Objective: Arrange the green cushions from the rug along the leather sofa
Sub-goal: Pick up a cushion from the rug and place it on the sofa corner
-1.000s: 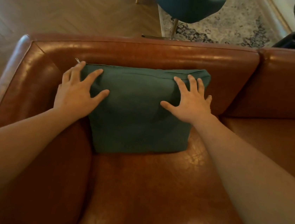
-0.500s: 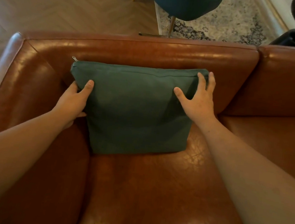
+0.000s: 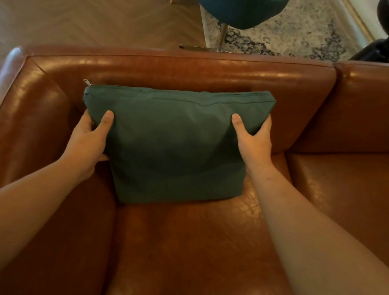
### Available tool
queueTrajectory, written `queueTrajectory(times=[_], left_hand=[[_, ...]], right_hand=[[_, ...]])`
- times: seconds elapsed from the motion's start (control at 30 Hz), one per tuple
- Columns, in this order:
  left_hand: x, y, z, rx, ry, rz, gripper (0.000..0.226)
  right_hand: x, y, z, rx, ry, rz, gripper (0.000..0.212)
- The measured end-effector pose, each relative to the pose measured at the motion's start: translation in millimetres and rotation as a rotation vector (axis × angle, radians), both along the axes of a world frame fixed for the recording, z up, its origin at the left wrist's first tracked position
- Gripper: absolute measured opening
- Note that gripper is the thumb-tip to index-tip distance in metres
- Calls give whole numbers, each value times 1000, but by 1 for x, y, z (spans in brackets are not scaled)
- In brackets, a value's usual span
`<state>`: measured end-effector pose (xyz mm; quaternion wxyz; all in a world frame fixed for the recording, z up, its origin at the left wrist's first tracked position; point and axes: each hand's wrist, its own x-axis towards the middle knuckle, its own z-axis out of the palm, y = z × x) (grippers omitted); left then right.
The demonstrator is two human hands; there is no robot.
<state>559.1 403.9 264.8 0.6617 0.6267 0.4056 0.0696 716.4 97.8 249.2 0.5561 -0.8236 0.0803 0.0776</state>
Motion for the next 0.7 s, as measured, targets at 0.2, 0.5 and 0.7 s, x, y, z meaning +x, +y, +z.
queueTrajectory(times=[0.2,0.5,0.7], left_hand=[[7,-10,17,401,165,79,84],[-3,-102,29,1133,70,-524,67],[-16,-177,30,1087,12,-741,67]], right_hand=[[-15,-10,2,18,49,55,117],[-69,-57,17,-173,-12,104,97],[-114,-115,32,-230,11,83,91]])
